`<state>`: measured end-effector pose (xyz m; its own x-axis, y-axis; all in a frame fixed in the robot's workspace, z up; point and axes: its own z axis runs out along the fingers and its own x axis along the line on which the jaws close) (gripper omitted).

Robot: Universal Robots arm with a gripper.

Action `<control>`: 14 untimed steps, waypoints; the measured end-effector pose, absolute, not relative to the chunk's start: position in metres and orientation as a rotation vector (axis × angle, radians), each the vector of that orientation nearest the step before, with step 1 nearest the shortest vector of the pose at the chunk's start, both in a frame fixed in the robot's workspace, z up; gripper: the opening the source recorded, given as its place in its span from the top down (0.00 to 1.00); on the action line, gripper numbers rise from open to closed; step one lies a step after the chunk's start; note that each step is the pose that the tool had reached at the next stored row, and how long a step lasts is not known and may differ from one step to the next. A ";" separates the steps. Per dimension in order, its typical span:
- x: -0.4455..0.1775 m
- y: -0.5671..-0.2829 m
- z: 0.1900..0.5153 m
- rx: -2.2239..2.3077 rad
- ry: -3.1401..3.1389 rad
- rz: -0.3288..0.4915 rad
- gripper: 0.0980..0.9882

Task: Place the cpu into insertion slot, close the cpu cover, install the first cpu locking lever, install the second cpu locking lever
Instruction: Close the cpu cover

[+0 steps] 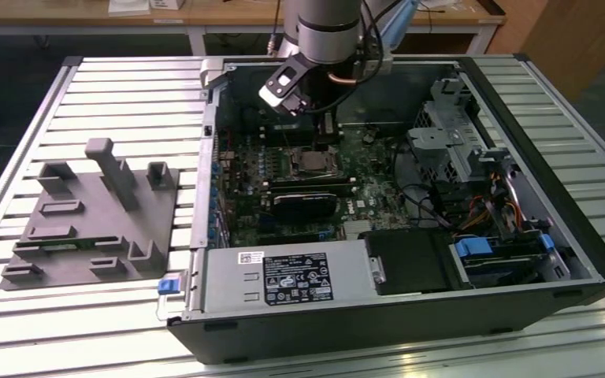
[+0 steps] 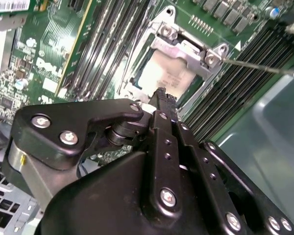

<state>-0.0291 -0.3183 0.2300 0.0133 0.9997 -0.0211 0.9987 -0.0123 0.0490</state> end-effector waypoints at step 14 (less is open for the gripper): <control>-0.033 -0.319 0.227 2.142 2.229 0.028 0.99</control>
